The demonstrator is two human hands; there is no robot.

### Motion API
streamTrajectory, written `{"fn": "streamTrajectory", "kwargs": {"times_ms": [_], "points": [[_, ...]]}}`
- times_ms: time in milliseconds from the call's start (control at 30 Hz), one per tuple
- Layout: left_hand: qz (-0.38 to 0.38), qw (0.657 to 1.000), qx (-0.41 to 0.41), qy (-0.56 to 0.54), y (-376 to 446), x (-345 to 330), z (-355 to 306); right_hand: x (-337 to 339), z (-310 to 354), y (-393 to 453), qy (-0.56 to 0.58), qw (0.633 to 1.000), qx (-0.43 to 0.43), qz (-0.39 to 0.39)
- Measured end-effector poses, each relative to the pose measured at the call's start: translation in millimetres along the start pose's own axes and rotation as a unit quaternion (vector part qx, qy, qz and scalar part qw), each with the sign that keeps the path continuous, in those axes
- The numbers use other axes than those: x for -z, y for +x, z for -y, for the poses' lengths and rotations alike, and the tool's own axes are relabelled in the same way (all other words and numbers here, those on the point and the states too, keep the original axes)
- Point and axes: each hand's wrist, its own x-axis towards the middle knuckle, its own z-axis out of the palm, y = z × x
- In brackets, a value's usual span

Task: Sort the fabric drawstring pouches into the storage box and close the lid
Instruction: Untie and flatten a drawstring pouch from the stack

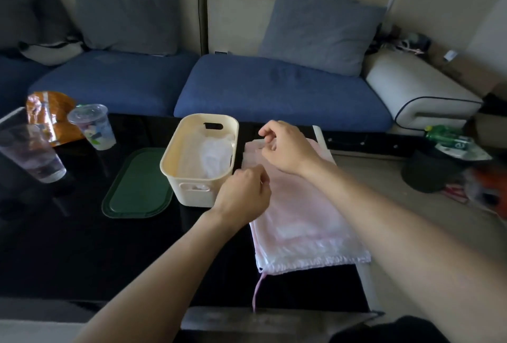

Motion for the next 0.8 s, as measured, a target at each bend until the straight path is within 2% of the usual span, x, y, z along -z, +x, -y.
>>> {"fn": "streamTrajectory", "kwargs": {"times_ms": [100, 167, 233, 333, 500, 667, 733, 800], "points": [[0.159, 0.984, 0.03, 0.079, -13, -29, -2, 0, -29, -40, 0.053, 0.998, -0.038, 0.003], [0.279, 0.95, 0.037, 0.132, -18, -52, -7, -1, -60, -67, 0.068, 0.994, -0.075, 0.03], [0.343, 0.925, 0.034, 0.161, -25, -65, -5, -8, -83, -88, 0.068, 0.99, -0.101, 0.076], [0.349, 0.92, 0.019, 0.176, -33, -82, -3, -12, -113, -119, 0.076, 0.98, -0.128, 0.129], [0.362, 0.918, 0.013, 0.16, -41, -86, 4, -17, -136, -145, 0.067, 0.973, -0.152, 0.16], [0.349, 0.932, 0.01, 0.099, -34, -78, 12, -13, -141, -146, 0.066, 0.942, -0.173, 0.279], [0.333, 0.939, 0.026, 0.075, -33, -74, 14, -9, -144, -144, 0.047, 0.941, -0.174, 0.285], [0.298, 0.951, 0.054, 0.059, -32, -71, 16, -5, -145, -141, 0.036, 0.951, -0.164, 0.259]]}}
